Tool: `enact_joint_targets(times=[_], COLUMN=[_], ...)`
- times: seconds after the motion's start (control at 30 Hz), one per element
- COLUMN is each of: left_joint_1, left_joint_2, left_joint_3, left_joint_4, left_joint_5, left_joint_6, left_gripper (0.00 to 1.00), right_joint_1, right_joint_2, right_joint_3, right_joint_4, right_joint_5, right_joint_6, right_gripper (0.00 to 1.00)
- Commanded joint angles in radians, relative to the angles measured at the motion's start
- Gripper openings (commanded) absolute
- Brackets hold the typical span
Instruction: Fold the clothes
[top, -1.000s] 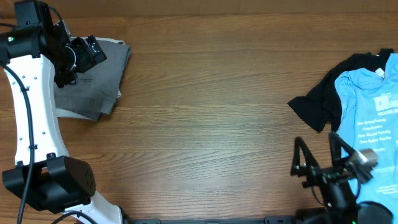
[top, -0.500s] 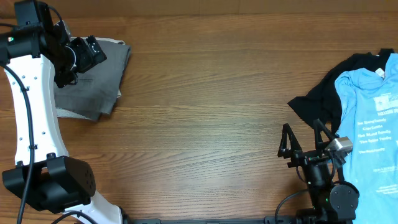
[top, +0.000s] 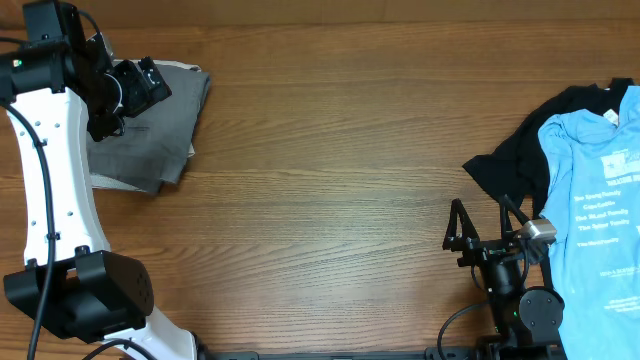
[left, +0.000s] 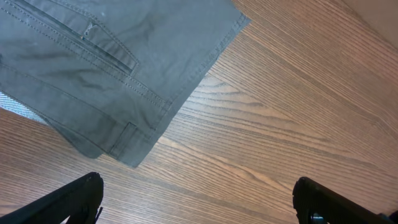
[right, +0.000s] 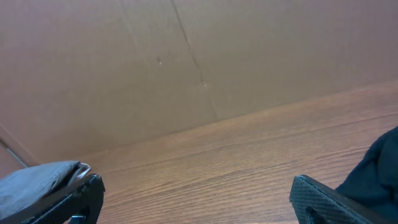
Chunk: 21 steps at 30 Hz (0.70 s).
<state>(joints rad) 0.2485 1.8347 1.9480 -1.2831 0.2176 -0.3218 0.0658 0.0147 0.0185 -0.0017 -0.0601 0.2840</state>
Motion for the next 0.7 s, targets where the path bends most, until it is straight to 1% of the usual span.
enact_joint_targets(times=[0.0, 0.17, 0.47, 0.57, 0.67], left_joint_1=[-0.006, -0.006, -0.006, -0.006, -0.006], left_joint_2=[0.005, 0.005, 0.005, 0.005, 0.005], left_joint_3=[-0.002, -0.002, -0.002, -0.002, -0.002], left_joint_4=[0.001, 0.001, 0.001, 0.001, 0.001], left_joint_5=[0.011, 0.011, 0.011, 0.011, 0.011], left_joint_6=[0.004, 0.004, 0.004, 0.004, 0.004], left_gripper=[1.0, 1.0, 1.0, 0.99, 1.0], right_joint_1=[-0.005, -0.005, -0.006, -0.006, -0.006], right_joint_2=[-0.011, -0.011, -0.011, -0.011, -0.011], right_joint_3=[-0.011, -0.011, -0.011, -0.011, -0.011], right_joint_4=[-0.029, -0.076, -0.08, -0.081, -0.082], right_joint_5=[0.029, 0.084, 0.085, 0.078, 0.053], right_joint_6=[-0.005, -0.005, -0.058, -0.085, -0.164], right_gripper=[1.0, 1.0, 1.0, 1.0, 1.0])
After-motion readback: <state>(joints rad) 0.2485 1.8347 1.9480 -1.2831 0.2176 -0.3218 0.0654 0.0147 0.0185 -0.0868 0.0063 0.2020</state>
